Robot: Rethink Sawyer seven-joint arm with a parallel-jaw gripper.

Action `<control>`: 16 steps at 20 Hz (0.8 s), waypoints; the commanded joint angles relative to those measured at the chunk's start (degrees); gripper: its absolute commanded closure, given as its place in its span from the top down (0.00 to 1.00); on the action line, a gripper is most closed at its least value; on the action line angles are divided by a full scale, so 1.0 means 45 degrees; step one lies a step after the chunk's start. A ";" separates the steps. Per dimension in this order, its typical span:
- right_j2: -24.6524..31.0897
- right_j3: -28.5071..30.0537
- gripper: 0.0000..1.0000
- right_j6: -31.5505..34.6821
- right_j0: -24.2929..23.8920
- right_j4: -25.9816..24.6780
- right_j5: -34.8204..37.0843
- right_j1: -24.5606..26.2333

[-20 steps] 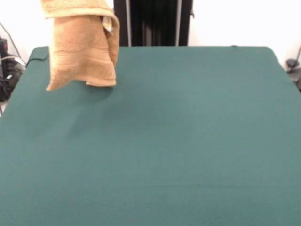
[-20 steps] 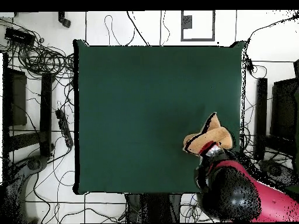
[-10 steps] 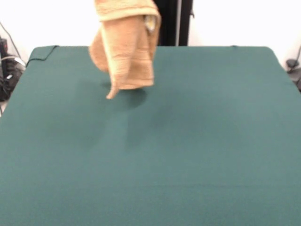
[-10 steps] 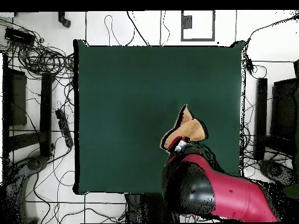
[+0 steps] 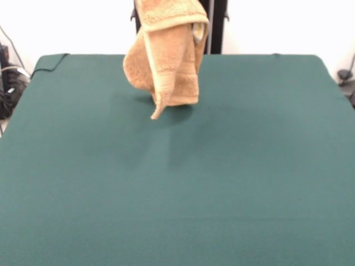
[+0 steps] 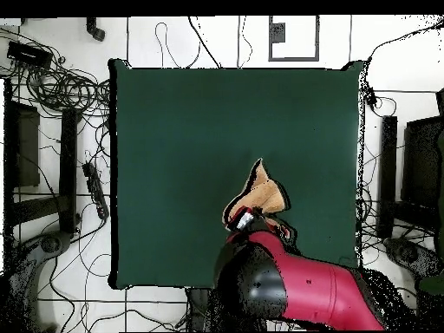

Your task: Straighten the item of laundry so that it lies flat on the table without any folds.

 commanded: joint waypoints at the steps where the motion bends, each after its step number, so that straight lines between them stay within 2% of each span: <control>1: -0.0888 0.0400 0.00 0.2898 0.0804 0.0291 -0.1886 0.1974; 6: -0.1474 0.0285 0.00 0.2861 0.1525 0.0723 -0.1033 0.1572; 11: -0.1673 0.0163 0.00 0.2704 0.1817 0.1011 -0.0959 0.1670; 16: -0.2206 -0.0143 0.00 0.2907 0.2591 0.1370 -0.0547 0.1652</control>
